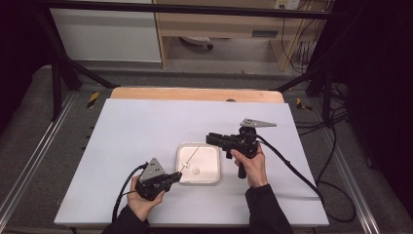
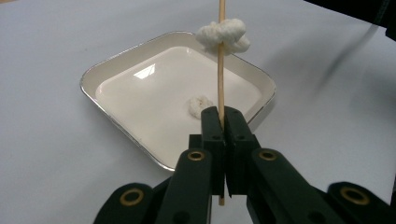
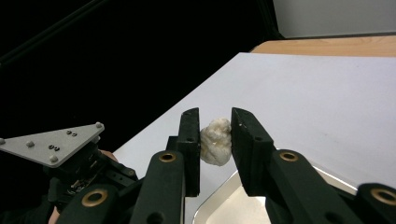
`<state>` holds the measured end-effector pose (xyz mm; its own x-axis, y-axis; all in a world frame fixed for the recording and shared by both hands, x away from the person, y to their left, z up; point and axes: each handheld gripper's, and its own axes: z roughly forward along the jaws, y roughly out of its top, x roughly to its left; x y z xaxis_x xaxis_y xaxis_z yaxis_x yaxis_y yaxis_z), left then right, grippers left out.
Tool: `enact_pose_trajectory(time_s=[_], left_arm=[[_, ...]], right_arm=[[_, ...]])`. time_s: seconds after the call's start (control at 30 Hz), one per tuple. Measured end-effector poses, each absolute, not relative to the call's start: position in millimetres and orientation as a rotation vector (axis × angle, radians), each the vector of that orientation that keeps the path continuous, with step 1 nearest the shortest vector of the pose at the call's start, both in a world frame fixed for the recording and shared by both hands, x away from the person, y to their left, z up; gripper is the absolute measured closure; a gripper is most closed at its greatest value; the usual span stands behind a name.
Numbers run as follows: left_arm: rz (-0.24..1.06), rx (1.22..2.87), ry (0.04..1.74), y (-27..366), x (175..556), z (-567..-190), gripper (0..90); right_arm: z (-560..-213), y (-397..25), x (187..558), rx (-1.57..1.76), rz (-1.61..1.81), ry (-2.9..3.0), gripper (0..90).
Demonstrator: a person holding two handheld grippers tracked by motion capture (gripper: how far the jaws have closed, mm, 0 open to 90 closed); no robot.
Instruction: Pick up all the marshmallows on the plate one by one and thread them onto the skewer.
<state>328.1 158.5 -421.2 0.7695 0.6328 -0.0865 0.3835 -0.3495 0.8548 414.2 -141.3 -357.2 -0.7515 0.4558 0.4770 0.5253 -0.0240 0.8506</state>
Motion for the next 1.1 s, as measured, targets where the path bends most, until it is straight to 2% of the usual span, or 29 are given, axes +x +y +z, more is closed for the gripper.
enact_pose_trajectory(time_s=[0.8,1.1], left_arm=[[0.323,1.985,0.738,155.6,326.0,-420.8,88.4],[0.32,1.986,0.734,155.1,325.9,-421.7,88.4]], right_arm=[[-372.7,-128.5,416.9,-1.034,-1.849,-2.098,73.6],[-377.3,-124.4,414.0,-1.017,-1.83,-2.094,76.1]])
